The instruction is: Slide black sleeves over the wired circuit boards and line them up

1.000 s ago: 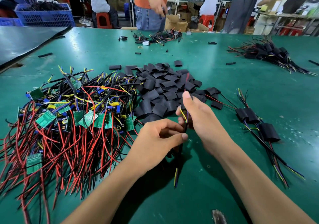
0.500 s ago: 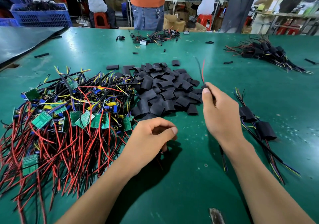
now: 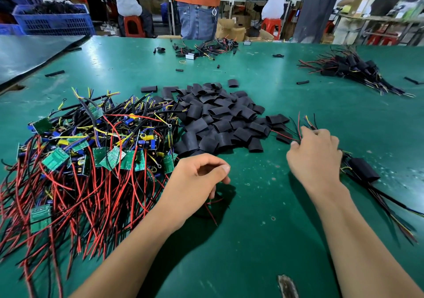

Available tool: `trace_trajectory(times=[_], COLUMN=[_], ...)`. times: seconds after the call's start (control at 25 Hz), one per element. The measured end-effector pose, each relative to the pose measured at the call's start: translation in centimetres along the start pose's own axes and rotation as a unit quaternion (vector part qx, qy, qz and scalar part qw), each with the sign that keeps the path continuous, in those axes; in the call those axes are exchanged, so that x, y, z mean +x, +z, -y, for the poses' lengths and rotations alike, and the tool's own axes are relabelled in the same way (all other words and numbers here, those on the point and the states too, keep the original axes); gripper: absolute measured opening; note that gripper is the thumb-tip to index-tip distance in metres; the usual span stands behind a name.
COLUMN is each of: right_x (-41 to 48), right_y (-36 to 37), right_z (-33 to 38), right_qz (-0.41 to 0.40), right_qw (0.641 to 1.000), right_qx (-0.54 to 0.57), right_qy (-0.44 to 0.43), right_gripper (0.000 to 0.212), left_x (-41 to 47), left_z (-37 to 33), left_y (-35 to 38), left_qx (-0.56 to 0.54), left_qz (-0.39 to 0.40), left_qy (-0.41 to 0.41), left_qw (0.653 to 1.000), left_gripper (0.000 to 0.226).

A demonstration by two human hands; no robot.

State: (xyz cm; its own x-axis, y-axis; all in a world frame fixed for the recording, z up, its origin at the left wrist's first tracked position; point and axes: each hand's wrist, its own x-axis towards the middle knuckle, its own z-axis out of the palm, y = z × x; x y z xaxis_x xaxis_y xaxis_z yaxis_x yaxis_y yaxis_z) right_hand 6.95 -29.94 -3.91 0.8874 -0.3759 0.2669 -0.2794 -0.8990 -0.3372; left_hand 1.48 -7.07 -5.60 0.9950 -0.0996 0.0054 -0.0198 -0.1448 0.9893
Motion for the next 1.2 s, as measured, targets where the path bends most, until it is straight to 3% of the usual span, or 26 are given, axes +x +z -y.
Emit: trace_trajectory(times=[0.16,0.44,0.6,0.68,0.8,0.92,1.04,1.2], right_x=[-1.1,-1.6,-2.0,-3.0,-5.2,-6.7,-6.5,-6.7], right_y=[1.6,2.6,3.0,3.0,3.2,3.9,3.7,3.2], right_z=[2.1,2.1,2.8,3.8,6.0,7.4,7.5,7.4], right_qz=[0.061,0.070,0.055,0.032,0.070,0.139,0.189,0.207], right_qw=[0.991,0.995,0.992,0.979,0.943,0.910,0.896,0.891], right_qx=[0.038,0.002,0.040,0.118,0.187,0.187,0.215,0.210], right_qy=[-0.112,-0.075,-0.104,-0.161,-0.267,-0.342,-0.339,-0.345], right_gripper=[0.031,0.038,0.035,0.030,0.023,0.018,0.020,0.021], left_x=[-0.1,-0.3,-0.5,-0.6,-0.8,-0.8,-0.7,-0.6], left_z=[-0.3,-0.1,0.0,-0.2,-0.6,-0.6,-0.5,-0.5], left_y=[0.0,0.2,-0.3,-0.4,0.0,-0.1,-0.2,-0.3], left_qx=[0.005,0.176,0.427,0.473,0.495,0.496,0.446,0.369], left_qz=[-0.016,-0.137,-0.151,-0.132,-0.134,-0.126,-0.121,-0.181], left_qy=[0.000,0.065,0.030,0.016,0.001,-0.013,-0.020,0.000], left_qw=[1.000,0.973,0.891,0.871,0.858,0.859,0.886,0.911], left_gripper=[0.013,0.014,0.008,0.014,0.023,0.021,0.010,0.020])
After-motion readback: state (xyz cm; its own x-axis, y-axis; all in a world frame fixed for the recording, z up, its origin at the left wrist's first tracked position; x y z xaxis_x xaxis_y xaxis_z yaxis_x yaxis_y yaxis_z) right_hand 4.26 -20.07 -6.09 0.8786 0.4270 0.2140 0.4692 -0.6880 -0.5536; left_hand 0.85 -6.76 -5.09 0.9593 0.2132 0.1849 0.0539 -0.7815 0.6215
